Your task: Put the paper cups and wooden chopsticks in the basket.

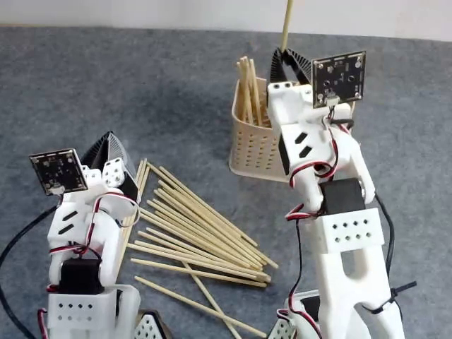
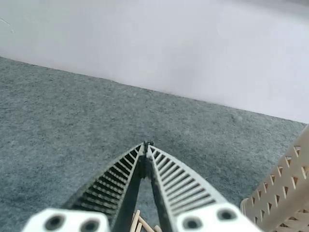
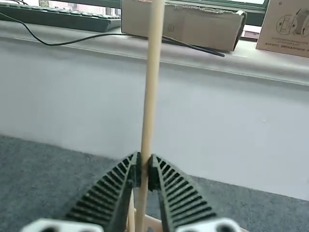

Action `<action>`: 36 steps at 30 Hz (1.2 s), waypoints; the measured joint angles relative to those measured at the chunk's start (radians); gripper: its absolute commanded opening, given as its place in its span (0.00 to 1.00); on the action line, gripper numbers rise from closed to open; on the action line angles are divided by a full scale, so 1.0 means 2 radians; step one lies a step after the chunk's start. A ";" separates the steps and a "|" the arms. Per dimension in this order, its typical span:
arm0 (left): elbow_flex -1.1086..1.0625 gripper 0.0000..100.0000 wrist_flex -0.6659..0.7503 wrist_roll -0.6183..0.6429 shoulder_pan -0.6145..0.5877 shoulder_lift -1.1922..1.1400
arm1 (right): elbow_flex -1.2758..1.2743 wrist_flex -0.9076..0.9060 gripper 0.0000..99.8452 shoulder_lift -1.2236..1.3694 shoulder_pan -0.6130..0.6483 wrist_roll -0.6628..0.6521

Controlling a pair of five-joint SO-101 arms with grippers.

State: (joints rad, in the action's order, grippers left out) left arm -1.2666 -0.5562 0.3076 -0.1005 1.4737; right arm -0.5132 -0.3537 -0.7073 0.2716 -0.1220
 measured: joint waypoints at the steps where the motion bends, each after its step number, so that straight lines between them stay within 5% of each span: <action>1: 0.000 0.01 0.000 0.000 0.000 0.000 | 0.000 0.000 0.05 0.001 0.000 0.000; 4: 0.000 0.01 0.000 0.000 0.000 0.000 | 0.000 0.000 0.11 0.001 0.000 0.000; 15: 0.000 0.01 0.000 0.000 0.000 0.000 | 0.000 -0.008 0.12 -0.008 0.000 0.000; 36: 0.000 0.01 0.000 0.000 -0.021 0.000 | 0.000 -0.292 0.12 -0.104 0.124 0.000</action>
State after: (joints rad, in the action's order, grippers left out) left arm -1.2666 -0.5562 0.3076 -0.1419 1.4737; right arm -0.5132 -0.9383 -0.9145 0.5201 -0.1220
